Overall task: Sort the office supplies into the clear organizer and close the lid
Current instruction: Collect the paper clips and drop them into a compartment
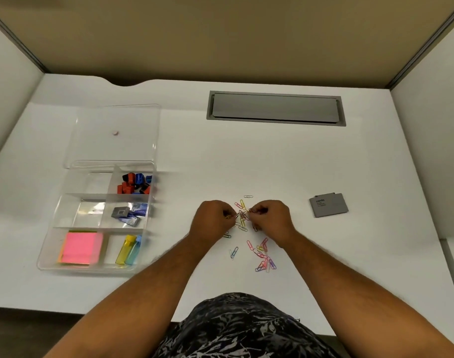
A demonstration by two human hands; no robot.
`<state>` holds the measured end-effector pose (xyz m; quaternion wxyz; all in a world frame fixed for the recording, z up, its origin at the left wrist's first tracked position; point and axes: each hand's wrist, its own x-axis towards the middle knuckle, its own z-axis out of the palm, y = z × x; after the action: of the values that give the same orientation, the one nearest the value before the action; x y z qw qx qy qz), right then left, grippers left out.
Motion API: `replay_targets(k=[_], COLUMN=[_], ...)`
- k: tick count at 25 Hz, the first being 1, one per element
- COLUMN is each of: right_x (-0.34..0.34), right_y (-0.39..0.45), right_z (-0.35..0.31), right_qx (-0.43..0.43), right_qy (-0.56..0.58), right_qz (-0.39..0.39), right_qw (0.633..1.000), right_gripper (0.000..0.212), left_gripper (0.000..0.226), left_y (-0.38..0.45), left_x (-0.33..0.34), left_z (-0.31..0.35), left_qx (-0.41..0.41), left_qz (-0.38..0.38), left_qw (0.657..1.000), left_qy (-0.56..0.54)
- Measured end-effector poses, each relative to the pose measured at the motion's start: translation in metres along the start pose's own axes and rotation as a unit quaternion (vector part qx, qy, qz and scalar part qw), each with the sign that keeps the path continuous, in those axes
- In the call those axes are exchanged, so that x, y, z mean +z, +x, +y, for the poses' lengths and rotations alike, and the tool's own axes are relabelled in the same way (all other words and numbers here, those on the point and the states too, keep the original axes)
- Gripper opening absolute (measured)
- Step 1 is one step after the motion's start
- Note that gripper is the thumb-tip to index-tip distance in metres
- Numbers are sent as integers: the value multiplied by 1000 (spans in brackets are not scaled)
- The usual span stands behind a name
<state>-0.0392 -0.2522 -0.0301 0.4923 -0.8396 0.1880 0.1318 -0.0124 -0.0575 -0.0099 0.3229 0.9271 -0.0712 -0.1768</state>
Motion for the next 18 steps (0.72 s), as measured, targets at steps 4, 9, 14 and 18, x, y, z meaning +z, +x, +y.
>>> replay_targets(k=[4,9,14,18], right_x=[12,65,159,230], right_y=[-19,-30,-40,-35], right_z=[-42,-116,-196,-234], right_qx=[81,49,16,7], right_qy=[264,319,269,227], right_qz=[-41,-117,-183,-204], right_qw=[960,939,945,952], right_gripper=[7,9,7,8], left_gripper=[6,5,7,3], left_y=[-20,-53,-86,-94], left_x=[-37,-100,-182,-240], left_z=[-14,-55,-135,-198], left_qx=[-9,-34,-84,-119], left_qz=[75,144,194,223], left_qw=[993,976,966,954], left_qy=[-87,-162,-150,-160])
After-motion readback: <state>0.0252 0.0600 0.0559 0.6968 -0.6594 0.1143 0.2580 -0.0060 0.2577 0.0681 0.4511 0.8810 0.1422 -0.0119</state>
